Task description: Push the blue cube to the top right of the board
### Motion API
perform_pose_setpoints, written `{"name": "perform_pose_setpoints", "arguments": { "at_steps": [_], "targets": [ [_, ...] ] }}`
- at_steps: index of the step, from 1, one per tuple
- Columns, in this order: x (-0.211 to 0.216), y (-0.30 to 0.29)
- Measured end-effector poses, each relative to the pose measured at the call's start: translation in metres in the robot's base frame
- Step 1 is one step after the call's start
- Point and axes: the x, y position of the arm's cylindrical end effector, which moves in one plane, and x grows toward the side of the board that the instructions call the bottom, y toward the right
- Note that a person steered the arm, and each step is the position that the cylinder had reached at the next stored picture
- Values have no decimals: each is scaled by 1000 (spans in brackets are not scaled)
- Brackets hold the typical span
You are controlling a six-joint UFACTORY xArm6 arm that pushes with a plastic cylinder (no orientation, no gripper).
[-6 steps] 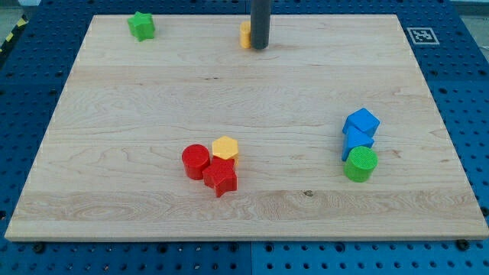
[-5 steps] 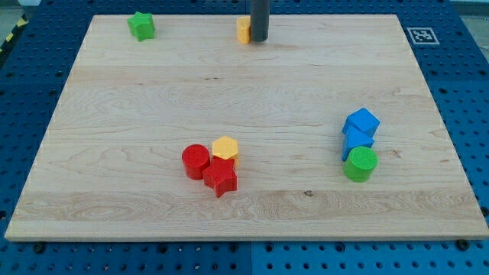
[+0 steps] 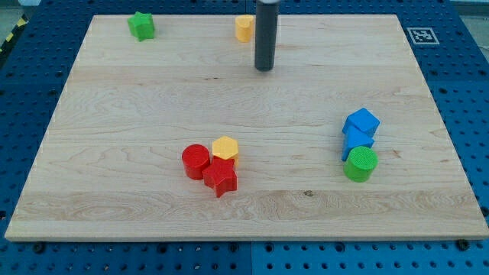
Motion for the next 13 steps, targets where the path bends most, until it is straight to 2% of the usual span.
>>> {"name": "perform_pose_setpoints", "arguments": {
  "at_steps": [2, 3, 8, 10, 12, 13],
  "targets": [
    [88, 52],
    [114, 71],
    [134, 166],
    [107, 179],
    [112, 227],
    [104, 227]
  ]
}}
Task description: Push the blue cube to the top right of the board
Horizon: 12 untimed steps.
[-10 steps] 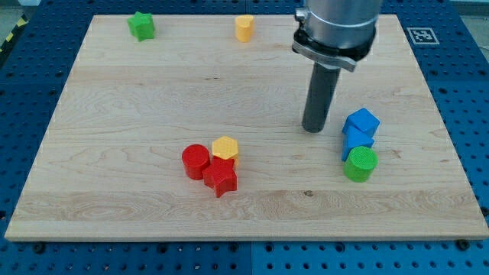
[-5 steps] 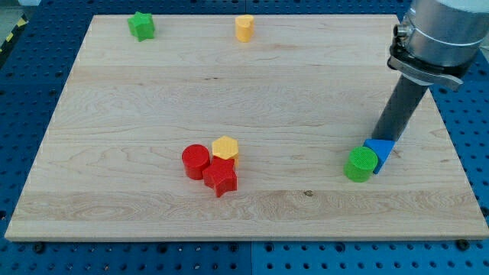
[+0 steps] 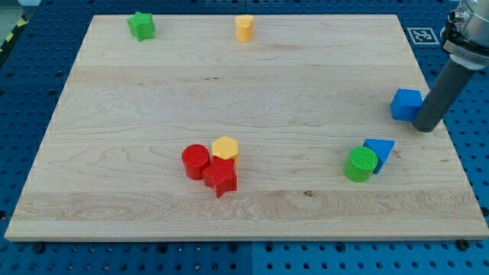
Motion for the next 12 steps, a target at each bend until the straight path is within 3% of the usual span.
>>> {"name": "perform_pose_setpoints", "arguments": {
  "at_steps": [2, 4, 12],
  "targets": [
    [-43, -1],
    [-41, -59],
    [-210, -15]
  ]
}}
